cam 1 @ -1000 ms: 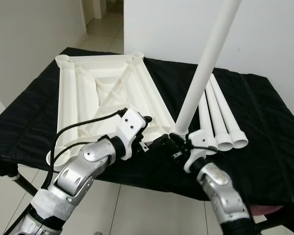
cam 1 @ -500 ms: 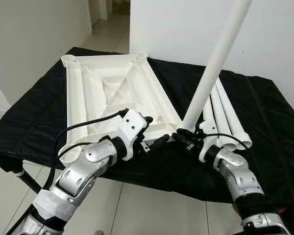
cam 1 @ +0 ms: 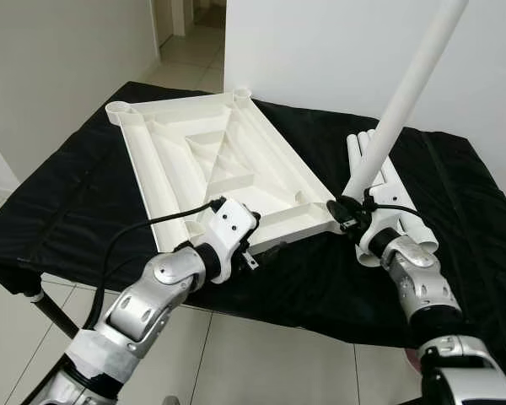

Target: Building children table

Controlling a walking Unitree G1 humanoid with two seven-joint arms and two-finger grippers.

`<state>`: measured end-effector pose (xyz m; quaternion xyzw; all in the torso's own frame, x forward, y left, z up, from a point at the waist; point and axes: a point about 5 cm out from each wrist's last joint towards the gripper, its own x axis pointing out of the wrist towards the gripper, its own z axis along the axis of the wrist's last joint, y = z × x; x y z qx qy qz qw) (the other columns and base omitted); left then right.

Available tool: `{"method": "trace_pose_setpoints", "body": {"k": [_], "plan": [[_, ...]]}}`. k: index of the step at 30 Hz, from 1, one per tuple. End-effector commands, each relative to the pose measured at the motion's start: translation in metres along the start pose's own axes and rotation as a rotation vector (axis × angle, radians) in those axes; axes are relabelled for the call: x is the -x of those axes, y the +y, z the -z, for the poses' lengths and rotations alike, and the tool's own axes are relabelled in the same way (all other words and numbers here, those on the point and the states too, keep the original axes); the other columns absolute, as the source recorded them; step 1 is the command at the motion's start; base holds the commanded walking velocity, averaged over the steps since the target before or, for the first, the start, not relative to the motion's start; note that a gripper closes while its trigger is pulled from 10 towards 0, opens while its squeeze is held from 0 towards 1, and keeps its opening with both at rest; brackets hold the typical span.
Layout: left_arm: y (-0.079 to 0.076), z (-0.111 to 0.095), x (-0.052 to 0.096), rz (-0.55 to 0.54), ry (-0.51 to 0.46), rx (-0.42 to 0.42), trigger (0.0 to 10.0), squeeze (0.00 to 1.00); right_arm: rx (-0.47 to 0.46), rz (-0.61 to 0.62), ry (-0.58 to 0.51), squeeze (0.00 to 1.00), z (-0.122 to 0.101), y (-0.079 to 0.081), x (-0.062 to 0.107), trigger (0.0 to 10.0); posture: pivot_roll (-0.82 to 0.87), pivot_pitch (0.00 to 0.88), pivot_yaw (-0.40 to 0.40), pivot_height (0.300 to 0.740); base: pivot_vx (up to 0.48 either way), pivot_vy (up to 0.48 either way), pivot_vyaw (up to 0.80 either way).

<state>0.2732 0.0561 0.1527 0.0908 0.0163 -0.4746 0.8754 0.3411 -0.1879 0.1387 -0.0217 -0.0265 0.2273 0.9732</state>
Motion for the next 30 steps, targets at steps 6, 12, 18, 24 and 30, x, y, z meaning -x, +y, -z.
{"method": "trace_pose_setpoints", "body": {"k": [6, 12, 18, 24, 30], "plan": [[0.016, 0.023, -0.003, -0.197, 0.14, 0.043, 10.0, 0.0, -0.105, -0.028, -0.229, 0.0, -0.017, 0.041, 0.004, 10.0, -0.03, 0.0, -0.036, 0.74, 0.0, 0.0, 0.0], [0.029, 0.03, -0.003, -0.282, 0.187, 0.052, 10.0, 0.0, -0.125, 0.033, -0.279, 0.0, -0.021, 0.052, 0.008, 10.0, -0.03, 0.0, -0.033, 0.74, 0.0, 0.0, 0.0], [0.04, 0.035, -0.002, -0.359, 0.221, 0.061, 10.0, 0.0, -0.148, 0.061, -0.303, 0.0, -0.025, 0.06, 0.014, 10.0, -0.05, 0.0, -0.025, 0.74, 0.0, 0.0, 0.0], [0.046, 0.037, -0.006, -0.38, 0.23, 0.07, 10.0, 0.0, -0.164, 0.078, -0.307, 0.0, -0.028, 0.066, 0.02, 10.0, -0.06, 0.0, -0.02, 0.74, 0.0, 0.0, 0.0], [0.044, 0.035, -0.012, -0.322, 0.222, 0.07, 10.0, 0.0, -0.168, 0.099, -0.3, 0.0, -0.029, 0.066, 0.024, 10.0, -0.06, 0.0, -0.029, 0.74, 0.0, 0.0, 0.0]]}}
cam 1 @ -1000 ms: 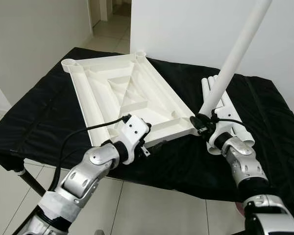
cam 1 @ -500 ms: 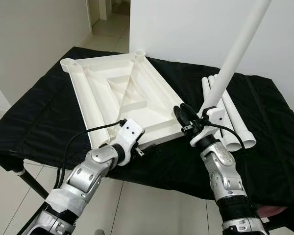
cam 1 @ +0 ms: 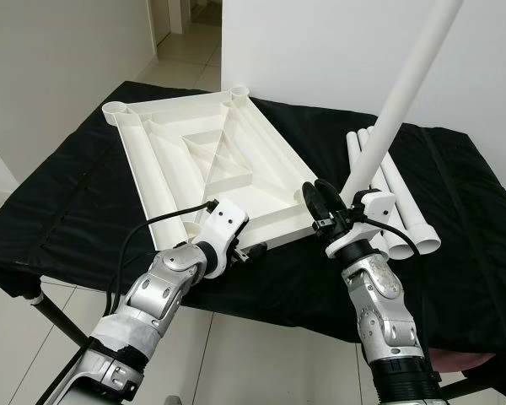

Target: Building children table

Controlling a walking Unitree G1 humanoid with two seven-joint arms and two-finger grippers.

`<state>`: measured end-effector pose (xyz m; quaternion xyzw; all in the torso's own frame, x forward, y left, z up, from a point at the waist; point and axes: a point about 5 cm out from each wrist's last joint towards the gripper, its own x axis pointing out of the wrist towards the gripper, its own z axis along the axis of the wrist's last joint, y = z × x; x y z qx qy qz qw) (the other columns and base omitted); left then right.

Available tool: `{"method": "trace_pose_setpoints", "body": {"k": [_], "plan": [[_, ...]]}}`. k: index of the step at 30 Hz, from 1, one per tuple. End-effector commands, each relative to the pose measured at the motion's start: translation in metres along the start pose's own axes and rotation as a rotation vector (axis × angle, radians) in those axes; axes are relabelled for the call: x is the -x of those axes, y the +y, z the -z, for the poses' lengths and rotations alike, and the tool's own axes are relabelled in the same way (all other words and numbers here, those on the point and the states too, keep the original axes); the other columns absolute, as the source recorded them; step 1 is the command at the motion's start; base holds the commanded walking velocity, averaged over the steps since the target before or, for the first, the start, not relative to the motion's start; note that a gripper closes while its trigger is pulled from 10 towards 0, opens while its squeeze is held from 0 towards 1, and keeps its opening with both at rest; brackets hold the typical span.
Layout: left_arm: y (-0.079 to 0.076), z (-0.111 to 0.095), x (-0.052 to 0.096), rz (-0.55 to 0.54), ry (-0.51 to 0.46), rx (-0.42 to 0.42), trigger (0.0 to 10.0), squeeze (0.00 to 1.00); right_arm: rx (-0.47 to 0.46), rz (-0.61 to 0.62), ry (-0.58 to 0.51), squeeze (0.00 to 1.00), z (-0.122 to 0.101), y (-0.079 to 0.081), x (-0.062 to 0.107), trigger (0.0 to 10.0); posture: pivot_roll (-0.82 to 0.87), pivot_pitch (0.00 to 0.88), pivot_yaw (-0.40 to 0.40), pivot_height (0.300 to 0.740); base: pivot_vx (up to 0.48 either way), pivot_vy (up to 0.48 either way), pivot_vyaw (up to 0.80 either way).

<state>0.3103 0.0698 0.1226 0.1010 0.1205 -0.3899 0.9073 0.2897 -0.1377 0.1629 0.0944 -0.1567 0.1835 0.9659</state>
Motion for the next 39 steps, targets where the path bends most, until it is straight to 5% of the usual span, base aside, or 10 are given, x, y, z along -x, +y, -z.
{"method": "trace_pose_setpoints", "body": {"k": [1, 13, 25, 39], "plan": [[0.01, 0.0, -0.001, -0.163, 0.007, -0.003, 10.0, 0.0, -0.002, 0.005, 0.006, 0.0, -0.001, 0.0, 0.001, 10.0, -0.06, 0.0, -0.029, 0.74, 0.0, 0.0, 0.0], [-0.015, -0.005, 0.0, 0.072, -0.053, -0.046, 10.0, 0.0, 0.008, 0.03, 0.032, 0.0, -0.001, -0.002, 0.007, 10.0, -0.06, 0.0, -0.018, 0.74, 0.0, 0.0, 0.0], [-0.019, -0.009, -0.001, 0.126, -0.087, -0.046, 10.0, 0.0, 0.014, 0.04, 0.041, 0.0, -0.001, -0.002, 0.006, 10.0, -0.07, 0.0, -0.014, 0.74, 0.0, 0.0, 0.0], [-0.014, 0.011, -0.01, 0.056, 0.069, -0.09, 10.0, 0.0, 0.035, 0.031, 0.056, 0.0, 0.0, -0.002, 0.004, 10.0, -0.07, 0.0, -0.014, 0.74, 0.0, 0.0, 0.0]]}}
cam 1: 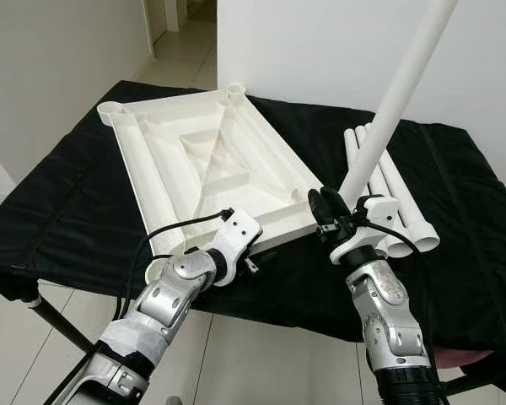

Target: Building children table

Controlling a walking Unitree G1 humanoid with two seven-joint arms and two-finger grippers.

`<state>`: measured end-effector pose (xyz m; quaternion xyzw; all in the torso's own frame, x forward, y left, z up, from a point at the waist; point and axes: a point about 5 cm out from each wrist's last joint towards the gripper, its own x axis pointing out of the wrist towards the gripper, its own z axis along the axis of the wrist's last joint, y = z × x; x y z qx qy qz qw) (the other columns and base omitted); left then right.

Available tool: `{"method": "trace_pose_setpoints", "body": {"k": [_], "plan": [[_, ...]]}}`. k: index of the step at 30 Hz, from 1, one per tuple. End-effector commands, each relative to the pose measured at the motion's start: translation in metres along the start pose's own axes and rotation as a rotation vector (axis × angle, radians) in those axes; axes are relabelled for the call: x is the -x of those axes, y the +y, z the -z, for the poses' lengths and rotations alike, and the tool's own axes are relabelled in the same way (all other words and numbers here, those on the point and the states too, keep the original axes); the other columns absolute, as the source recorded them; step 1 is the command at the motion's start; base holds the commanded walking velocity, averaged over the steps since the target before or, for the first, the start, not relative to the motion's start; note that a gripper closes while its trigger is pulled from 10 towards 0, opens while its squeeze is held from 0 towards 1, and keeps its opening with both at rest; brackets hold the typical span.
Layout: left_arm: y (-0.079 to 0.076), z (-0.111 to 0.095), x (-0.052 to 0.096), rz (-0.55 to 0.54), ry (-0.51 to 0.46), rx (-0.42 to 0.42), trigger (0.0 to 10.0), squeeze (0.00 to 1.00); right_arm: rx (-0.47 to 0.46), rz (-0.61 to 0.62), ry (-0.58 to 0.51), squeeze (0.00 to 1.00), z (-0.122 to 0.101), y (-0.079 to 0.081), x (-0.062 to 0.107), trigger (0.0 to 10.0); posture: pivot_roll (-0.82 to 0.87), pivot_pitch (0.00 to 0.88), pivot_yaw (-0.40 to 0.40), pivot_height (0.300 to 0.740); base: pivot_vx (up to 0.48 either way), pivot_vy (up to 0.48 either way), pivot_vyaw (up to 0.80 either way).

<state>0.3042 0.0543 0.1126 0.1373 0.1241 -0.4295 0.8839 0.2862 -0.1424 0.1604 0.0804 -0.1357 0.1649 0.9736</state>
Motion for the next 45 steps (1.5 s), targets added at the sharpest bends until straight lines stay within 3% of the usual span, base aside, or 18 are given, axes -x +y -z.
{"method": "trace_pose_setpoints", "body": {"k": [1, 7, 8, 9, 10, 13, 14, 33, 45], "plan": [[0.004, 0.006, -0.001, -0.039, 0.051, -0.003, 10.0, 0.0, 0.011, -0.008, 0.012, 0.0, 0.0, 0.002, -0.002, 10.0, -0.07, 0.0, -0.014, 0.74, 0.0, 0.0, 0.0], [0.015, 0.01, -0.004, -0.132, 0.097, 0.055, 10.0, 0.0, 0.013, -0.011, 0.014, 0.0, 0.001, 0.003, -0.004, 10.0, -0.08, 0.0, -0.012, 0.74, 0.0, 0.0, 0.0], [0.018, 0.012, -0.004, -0.16, 0.106, 0.075, 6.2, 0.0, 0.014, -0.011, 0.015, 0.0, 0.002, 0.003, -0.004, 10.0, -0.08, 0.0, -0.011, 0.74, 0.0, 0.0, 0.0], [0.018, 0.012, -0.004, -0.16, 0.106, 0.075, 6.2, 0.0, 0.014, -0.011, 0.015, 0.0, 0.002, 0.003, -0.004, 10.0, -0.08, 0.0, -0.011, 0.74, 0.0, 0.0, 0.0], [0.02, 0.012, -0.003, -0.182, 0.109, 0.089, 3.5, 0.0, 0.014, -0.011, 0.016, 0.0, 0.002, 0.003, -0.004, 10.0, -0.08, 0.0, -0.01, 0.74, 0.0, 0.0, 0.0], [0.02, 0.012, -0.003, -0.182, 0.109, 0.089, 3.5, 0.0, 0.014, -0.011, 0.016, 0.0, 0.002, 0.003, -0.004, 10.0, -0.08, 0.0, -0.01, 0.74, 0.0, 0.0, 0.0], [0.024, 0.011, -0.003, -0.216, 0.101, 0.114, 0.0, 0.0, 0.015, -0.008, 0.018, 0.0, 0.002, 0.004, -0.004, 10.0, -0.08, 0.0, -0.011, 0.74, 0.0, 0.0, 0.0], [0.022, 0.017, 0.004, -0.253, 0.117, 0.145, 0.0, 0.0, 0.02, -0.003, 0.027, 0.0, 0.004, 0.003, -0.003, 10.0, -0.07, 0.0, -0.014, 0.74, 0.0, 0.0, 0.0], [0.03, 0.033, 0.029, -0.393, 0.183, 0.231, 0.0, 0.0, 0.02, -0.004, 0.031, 0.0, 0.004, 0.003, -0.004, 10.0, -0.05, 0.0, -0.021, 0.74, 0.0, 0.0, 0.0]]}}
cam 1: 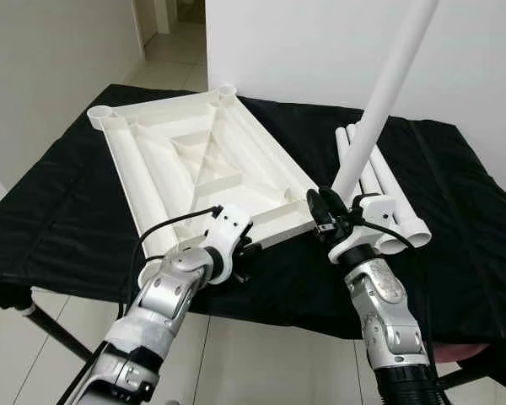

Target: Building children table

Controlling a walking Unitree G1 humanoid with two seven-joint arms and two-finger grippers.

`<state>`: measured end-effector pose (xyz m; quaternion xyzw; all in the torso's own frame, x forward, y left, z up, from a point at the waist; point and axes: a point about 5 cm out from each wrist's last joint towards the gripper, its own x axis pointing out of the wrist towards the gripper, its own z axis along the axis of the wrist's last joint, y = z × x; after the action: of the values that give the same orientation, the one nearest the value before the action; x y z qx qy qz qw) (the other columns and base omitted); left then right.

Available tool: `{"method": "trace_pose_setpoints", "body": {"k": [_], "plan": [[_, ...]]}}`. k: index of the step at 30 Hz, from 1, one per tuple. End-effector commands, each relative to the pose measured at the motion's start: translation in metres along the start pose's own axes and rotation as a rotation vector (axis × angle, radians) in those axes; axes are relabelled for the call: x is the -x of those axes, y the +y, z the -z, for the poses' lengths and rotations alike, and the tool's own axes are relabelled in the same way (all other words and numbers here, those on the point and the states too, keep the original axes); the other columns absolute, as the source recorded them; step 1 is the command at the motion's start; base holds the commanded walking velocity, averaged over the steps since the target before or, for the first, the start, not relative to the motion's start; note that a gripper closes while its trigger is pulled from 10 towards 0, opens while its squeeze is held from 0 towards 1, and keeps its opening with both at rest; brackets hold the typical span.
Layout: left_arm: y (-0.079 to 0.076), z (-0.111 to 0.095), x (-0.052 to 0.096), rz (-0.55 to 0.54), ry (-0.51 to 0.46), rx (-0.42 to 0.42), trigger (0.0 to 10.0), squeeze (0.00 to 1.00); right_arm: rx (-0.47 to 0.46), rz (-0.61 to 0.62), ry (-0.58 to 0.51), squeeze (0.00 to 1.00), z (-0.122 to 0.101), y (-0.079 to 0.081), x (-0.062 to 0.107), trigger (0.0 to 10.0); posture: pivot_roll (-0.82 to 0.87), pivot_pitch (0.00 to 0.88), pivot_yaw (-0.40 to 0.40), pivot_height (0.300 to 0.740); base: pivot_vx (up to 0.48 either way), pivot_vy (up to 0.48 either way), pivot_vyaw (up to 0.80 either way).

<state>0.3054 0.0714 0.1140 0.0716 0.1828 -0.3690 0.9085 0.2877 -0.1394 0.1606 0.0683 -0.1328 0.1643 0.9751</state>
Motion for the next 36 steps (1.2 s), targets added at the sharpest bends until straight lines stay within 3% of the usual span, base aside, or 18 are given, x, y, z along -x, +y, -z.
{"method": "trace_pose_setpoints", "body": {"k": [1, 7, 8, 12, 19, 20, 27, 28, 30, 31, 36], "plan": [[0.026, 0.026, 0.015, -0.311, 0.096, 0.061, 0.0, 0.0, -0.003, -0.005, 0.022, 0.0, 0.003, 0.001, -0.002, 10.0, -0.05, 0.0, -0.025, 0.74, 0.0, 0.0, 0.0], [0.026, 0.024, 0.018, -0.282, 0.064, 0.041, 0.0, 0.0, -0.004, -0.016, 0.027, 0.0, 0.004, 0.002, -0.004, 10.0, -0.04, 0.0, -0.033, 0.74, 0.0, 0.0, 0.0], [0.021, 0.018, 0.016, -0.239, 0.03, 0.03, 10.0, 1.0, -0.004, -0.021, 0.028, 0.0, 0.004, 0.003, -0.004, 10.0, -0.04, 0.0, -0.035, 0.74, 0.0, 0.0, 0.0], [0.017, 0.011, 0.014, -0.192, -0.003, 0.021, 10.0, 1.0, -0.005, -0.026, 0.03, 0.0, 0.005, 0.003, -0.005, 10.0, -0.03, 0.0, -0.035, 0.74, 0.0, 0.0, 0.0], [0.019, 0.004, 0.008, -0.206, 0.037, -0.058, 10.0, 1.0, -0.001, -0.03, 0.028, 0.0, 0.004, 0.003, -0.005, 10.0, -0.04, 0.0, -0.03, 0.74, 0.0, 0.0, 0.0], [0.018, 0.005, 0.006, -0.201, 0.054, -0.074, 10.0, 0.0, 0.001, -0.027, 0.026, 0.0, 0.004, 0.002, -0.005, 10.0, -0.05, 0.0, -0.023, 0.74, 0.0, 0.0, 0.0], [0.016, 0.011, 0.005, -0.19, 0.096, -0.07, 10.0, 0.0, 0.004, -0.022, 0.024, 0.0, 0.003, 0.002, -0.004, 10.0, -0.06, 0.0, -0.019, 0.74, 0.0, 0.0, 0.0], [0.016, 0.014, 0.004, -0.193, 0.116, -0.053, 4.0, 0.0, 0.004, -0.021, 0.023, 0.0, 0.003, 0.002, -0.004, 10.0, -0.06, 0.0, -0.013, 0.74, 0.0, 0.0, 0.0], [0.016, 0.014, 0.004, -0.193, 0.116, -0.053, 4.0, 0.0, 0.004, -0.021, 0.023, 0.0, 0.003, 0.002, -0.004, 10.0, -0.06, 0.0, -0.013, 0.74, 0.0, 0.0, 0.0], [0.016, 0.016, 0.004, -0.196, 0.131, -0.057, 0.0, 0.0, 0.005, -0.02, 0.021, 0.0, 0.003, 0.002, -0.004, 10.0, -0.06, 0.0, -0.013, 0.74, 0.0, 0.0, 0.0], [0.023, 0.024, 0.007, -0.255, 0.167, -0.039, 0.0, 0.0, 0.011, -0.008, 0.015, 0.0, 0.002, -0.001, -0.004, 10.0, -0.06, 0.0, -0.006, 0.74, 0.0, 0.0, 0.0]]}}
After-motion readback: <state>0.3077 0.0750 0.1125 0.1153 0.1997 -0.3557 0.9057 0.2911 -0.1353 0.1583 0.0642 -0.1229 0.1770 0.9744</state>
